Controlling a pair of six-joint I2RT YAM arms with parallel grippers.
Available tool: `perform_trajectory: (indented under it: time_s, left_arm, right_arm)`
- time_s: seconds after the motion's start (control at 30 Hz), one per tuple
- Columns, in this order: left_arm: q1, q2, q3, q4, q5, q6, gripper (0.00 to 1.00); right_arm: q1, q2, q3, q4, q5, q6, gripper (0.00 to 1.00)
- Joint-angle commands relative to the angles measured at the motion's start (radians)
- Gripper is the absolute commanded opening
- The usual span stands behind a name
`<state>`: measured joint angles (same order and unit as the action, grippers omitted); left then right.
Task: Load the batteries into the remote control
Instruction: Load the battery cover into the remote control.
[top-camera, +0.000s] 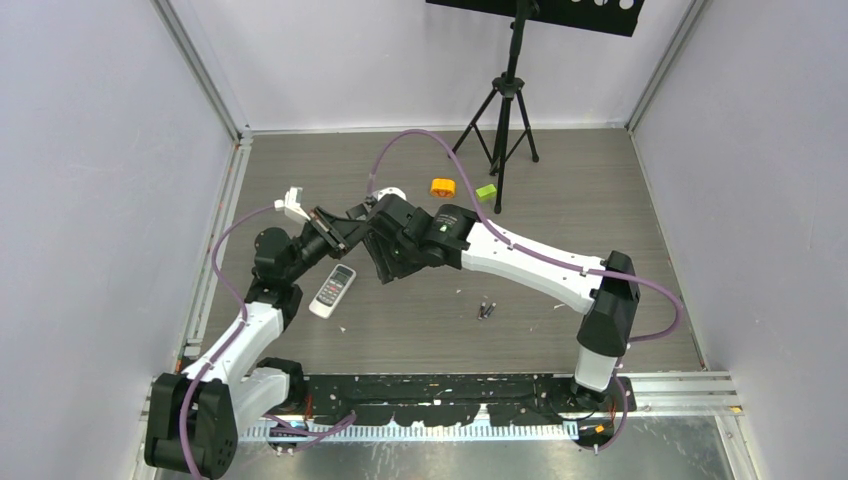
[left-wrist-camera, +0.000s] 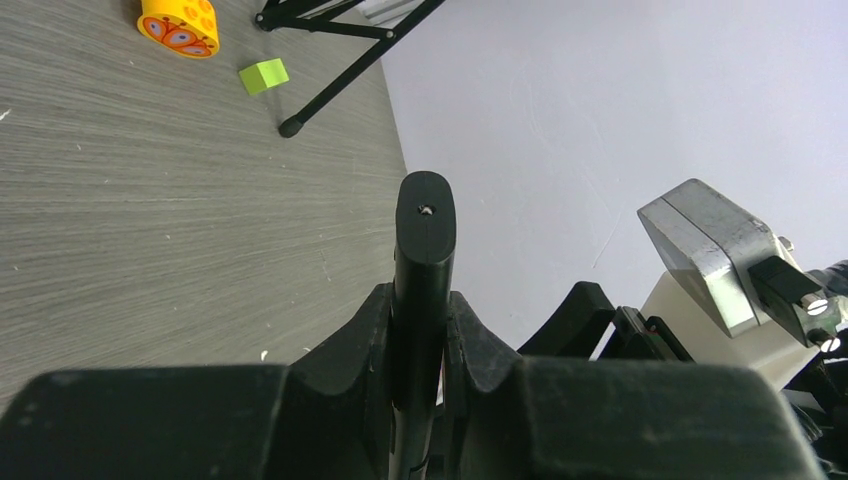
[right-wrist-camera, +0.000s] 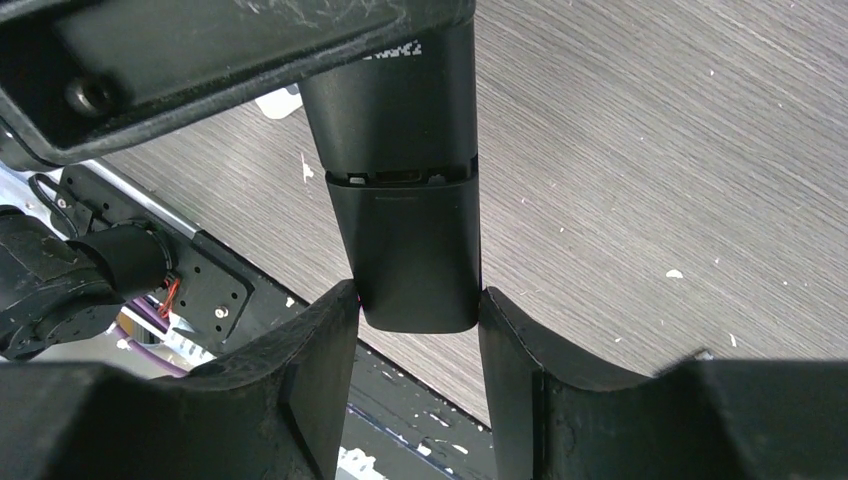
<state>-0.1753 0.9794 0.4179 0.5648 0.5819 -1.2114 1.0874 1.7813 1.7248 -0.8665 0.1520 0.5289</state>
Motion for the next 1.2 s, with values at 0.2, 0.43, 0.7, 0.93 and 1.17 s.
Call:
perform_trajectory:
  time_s: [0.2, 0.43, 0.7, 0.93, 1.17]
  left_arm:
    - [-0.021, -0.060, 0.011, 0.008, 0.121, -0.149, 0.00]
    - [-0.021, -0.060, 0.024, -0.060, 0.110, -0.140, 0.00]
    - [-0.020, -0.057, 0.021, -0.110, 0.081, -0.110, 0.00]
    - [-0.021, -0.044, 0.031, -0.165, 0.067, -0.091, 0.00]
    - [-0.020, -0.040, 0.029, -0.183, 0.053, -0.091, 0.00]
  right_arm:
    - [-0.014, 0.043, 0.048, 0.069, 0.038, 0.014, 0.54]
    - [-0.015, 0.044, 0.050, 0.067, 0.027, 0.010, 0.54]
    - [-0.015, 0.052, 0.066, 0.027, 0.033, 0.008, 0.56]
    - [-0.015, 0.058, 0.072, 0.014, 0.035, 0.005, 0.58]
    - [-0.015, 0.054, 0.064, 0.012, 0.042, 0.002, 0.59]
